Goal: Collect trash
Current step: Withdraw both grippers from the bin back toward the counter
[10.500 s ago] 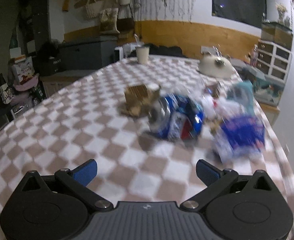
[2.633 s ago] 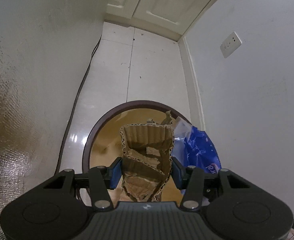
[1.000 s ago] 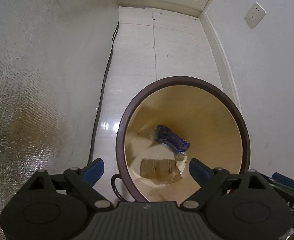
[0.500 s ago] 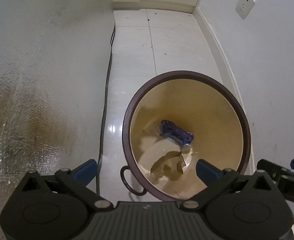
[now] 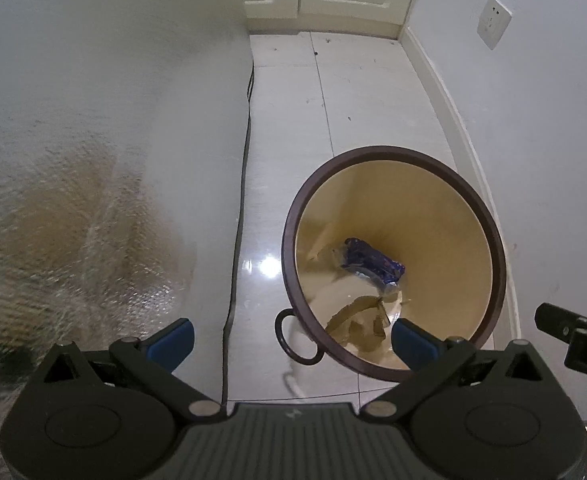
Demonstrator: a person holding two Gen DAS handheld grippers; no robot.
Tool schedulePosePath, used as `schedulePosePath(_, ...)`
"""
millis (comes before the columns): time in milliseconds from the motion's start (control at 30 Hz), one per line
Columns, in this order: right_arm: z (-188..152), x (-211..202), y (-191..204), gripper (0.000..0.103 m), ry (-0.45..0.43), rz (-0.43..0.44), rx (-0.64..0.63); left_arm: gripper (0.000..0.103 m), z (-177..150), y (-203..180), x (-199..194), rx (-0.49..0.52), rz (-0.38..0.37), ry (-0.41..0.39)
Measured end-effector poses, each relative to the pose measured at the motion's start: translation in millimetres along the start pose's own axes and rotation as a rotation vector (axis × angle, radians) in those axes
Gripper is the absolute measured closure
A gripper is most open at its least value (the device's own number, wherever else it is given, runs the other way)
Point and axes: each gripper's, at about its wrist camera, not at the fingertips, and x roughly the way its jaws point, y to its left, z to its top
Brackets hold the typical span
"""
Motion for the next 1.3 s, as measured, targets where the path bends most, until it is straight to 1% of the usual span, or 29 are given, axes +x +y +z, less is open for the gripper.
schedulePosePath(200,-3.1,-20.6,4.6,0.0,-0.018,0.001,0.008,0.0,-8.2,1.5,-26.5,-0.009,0.004,-0.046)
schedulePosePath(300,-8.2,-36.4,5.9,0.0,-0.034,-0.014,-0.005,0.0,-14.1,3.6,-44.2,-0.013,0.0,-0.067)
schedulePosePath(600,-25.7,-100.6,-4.3,0.0,-0.097,-0.015,0.002,0.0,-34.0,-5.7,-108.6,0.013,-0.024,-0.138)
schedulePosePath(733,-30.3,-137.5,-13.5,0.0,-0.148,-0.009,0.019,0.0,-43.9,-15.2,-147.8,0.028,-0.031,-0.184)
schedulePosePath(900,-39.2,-194.7,-25.9,0.0,-0.22,-0.012,0.052,0.0,-53.9,-25.6,-203.5,0.042,-0.05,-0.255)
schedulePosePath(1167,-54.7,-285.8,-44.5,0.0,-0.358,-0.032,0.083,0.0,-71.2,-29.6,-287.5,0.075,-0.078,-0.369)
schedulePosePath(1300,-57.8,-326.8,-48.2,0.0,-0.432,-0.024,0.081,0.0,-80.4,-28.8,-327.5,0.088,-0.087,-0.431)
